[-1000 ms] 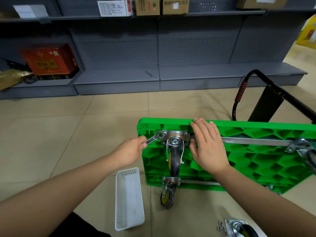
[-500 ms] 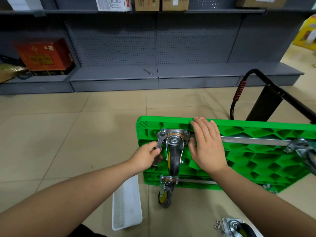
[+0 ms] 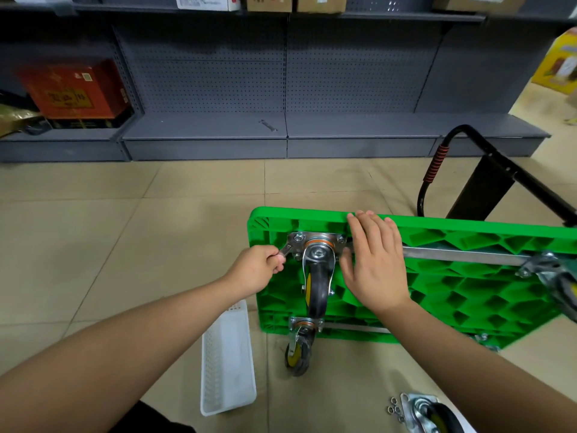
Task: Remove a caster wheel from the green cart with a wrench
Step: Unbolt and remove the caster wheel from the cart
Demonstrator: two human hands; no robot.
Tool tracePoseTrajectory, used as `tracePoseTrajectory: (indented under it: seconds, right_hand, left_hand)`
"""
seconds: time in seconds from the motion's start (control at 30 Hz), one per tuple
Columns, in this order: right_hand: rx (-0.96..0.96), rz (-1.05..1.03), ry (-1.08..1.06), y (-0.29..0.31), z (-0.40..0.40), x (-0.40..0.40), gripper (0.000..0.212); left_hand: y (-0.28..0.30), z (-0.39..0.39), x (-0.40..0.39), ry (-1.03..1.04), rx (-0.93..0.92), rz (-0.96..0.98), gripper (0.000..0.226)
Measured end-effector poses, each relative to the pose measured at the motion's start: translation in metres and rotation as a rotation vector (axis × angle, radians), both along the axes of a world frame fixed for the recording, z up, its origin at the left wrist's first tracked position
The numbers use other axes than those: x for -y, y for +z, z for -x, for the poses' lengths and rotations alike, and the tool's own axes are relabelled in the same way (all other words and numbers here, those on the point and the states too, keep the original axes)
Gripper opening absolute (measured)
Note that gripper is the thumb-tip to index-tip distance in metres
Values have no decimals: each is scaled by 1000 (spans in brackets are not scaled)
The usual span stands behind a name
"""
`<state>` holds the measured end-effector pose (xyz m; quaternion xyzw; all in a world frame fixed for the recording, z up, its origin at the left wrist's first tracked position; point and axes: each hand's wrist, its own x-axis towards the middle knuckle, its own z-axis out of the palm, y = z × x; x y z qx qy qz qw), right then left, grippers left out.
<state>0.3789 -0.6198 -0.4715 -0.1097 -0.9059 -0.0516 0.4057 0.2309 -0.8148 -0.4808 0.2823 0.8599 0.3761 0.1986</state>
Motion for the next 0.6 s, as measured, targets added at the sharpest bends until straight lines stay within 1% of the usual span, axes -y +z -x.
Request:
tracePoseTrajectory:
  seconds: [0.1, 0.2, 0.6]
  right_hand:
    - [2, -1, -7, -1, 0, 1, 54]
    - [8, -6, -8, 0, -1, -1, 54]
    - [21, -13, 2, 1, -2, -1, 53]
  left_hand:
    - [5, 1, 3, -19, -34, 47, 23]
    - [9, 4, 6, -48, -79, 86, 27]
    - [40, 17, 19, -189, -356, 383, 28]
